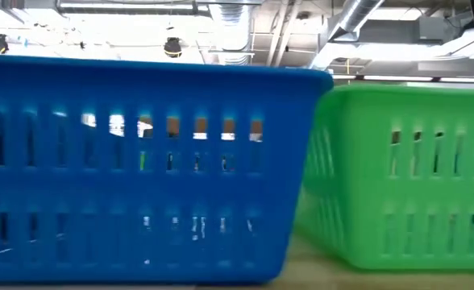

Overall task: Stack baskets on shelf by color
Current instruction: Stack the top black bin on the black bin on the shelf

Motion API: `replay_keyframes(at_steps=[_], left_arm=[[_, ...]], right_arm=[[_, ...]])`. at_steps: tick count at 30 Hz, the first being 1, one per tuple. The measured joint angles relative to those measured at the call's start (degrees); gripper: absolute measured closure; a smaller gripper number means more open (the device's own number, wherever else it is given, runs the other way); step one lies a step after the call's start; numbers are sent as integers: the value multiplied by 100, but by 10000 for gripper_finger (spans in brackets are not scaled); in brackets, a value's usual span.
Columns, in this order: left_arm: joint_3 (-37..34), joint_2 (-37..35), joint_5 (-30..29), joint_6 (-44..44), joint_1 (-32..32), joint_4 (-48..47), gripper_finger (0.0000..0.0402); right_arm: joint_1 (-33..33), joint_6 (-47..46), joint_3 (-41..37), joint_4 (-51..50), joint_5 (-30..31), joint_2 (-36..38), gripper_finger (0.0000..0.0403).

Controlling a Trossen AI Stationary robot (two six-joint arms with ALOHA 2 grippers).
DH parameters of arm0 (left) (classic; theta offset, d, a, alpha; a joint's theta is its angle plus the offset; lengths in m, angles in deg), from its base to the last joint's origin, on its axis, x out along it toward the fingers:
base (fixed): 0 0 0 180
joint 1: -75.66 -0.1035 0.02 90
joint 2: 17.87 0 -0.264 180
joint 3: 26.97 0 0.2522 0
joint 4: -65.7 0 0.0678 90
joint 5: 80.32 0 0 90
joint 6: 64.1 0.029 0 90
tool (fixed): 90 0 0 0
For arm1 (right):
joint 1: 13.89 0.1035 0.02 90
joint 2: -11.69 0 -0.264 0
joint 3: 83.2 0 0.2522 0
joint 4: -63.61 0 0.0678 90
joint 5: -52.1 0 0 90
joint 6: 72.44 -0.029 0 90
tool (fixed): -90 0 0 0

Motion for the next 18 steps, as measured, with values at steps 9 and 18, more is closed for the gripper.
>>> replay_keyframes(at_steps=[9, 18], left_arm=[[-2, 0, -132, 291, -194, 103, 401], [-7, 0, -266, 323, -194, 213, 401]], right_arm=[[15, -28, 18, 145, 44, -35, 173], [-15, -20, 2, 209, 43, -506, 185]])
